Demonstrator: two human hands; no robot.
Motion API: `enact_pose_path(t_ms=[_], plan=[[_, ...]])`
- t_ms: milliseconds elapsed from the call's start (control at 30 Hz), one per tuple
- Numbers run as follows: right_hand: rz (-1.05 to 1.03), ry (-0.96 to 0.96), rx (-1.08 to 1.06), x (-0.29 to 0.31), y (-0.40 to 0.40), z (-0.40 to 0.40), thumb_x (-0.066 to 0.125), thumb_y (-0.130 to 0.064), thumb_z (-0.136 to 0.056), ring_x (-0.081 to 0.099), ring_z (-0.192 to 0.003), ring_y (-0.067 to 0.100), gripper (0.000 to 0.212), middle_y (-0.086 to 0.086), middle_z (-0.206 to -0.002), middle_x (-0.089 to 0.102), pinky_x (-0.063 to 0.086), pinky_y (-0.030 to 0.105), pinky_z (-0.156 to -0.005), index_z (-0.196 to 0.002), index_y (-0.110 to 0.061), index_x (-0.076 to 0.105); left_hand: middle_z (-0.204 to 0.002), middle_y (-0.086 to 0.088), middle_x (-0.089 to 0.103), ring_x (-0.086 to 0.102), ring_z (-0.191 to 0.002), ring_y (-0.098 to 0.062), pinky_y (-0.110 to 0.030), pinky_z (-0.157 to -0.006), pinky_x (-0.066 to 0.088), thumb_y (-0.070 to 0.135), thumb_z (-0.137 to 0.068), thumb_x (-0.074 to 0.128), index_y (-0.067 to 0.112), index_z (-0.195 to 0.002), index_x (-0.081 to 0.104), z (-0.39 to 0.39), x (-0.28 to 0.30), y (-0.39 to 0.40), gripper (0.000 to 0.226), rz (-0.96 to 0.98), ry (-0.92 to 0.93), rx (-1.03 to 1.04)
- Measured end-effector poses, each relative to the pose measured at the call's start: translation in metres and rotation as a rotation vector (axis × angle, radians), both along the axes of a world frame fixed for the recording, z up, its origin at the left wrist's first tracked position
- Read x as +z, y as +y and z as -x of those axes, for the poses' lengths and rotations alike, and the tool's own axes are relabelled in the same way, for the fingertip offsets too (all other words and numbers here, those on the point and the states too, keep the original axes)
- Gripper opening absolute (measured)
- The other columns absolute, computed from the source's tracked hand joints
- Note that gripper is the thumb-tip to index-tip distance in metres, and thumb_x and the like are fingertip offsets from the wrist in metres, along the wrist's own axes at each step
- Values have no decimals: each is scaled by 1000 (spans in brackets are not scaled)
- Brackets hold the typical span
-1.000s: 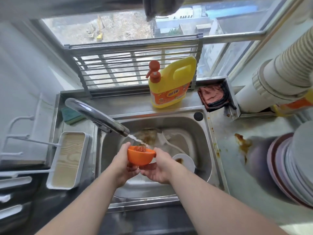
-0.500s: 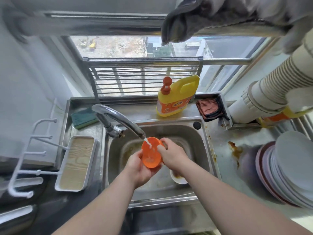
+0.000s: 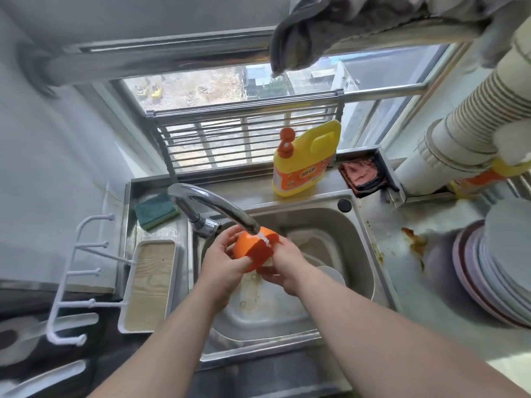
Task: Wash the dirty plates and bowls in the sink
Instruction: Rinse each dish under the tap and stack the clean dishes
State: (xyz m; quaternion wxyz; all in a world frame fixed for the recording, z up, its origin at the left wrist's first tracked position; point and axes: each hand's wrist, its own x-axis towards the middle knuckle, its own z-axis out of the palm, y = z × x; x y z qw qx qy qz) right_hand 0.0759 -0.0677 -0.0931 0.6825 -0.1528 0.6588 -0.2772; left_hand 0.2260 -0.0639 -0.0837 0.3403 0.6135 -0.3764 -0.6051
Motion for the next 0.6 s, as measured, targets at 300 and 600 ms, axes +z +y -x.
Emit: enact_pose_path(t_ms=[300, 600], plan=[[189, 379, 366, 1, 13, 36, 45, -5, -77, 68, -101, 26, 76, -3, -122, 67, 58, 37, -78, -131, -57, 57, -111, 0, 73, 72, -98, -22, -39, -75, 63, -10, -65, 58, 47, -122, 66, 19, -10, 0, 81, 16, -195, -278], [290, 606, 554, 22, 23, 83, 83, -19, -80, 56, -112, 21, 68, -7, -129, 48, 51, 42, -96, -129, -47, 45, -117, 14, 70, 68, -101, -9, -26, -76, 56, -3, -70, 65, 50, -119, 65, 56, -11, -9, 72, 60, -246, -451]])
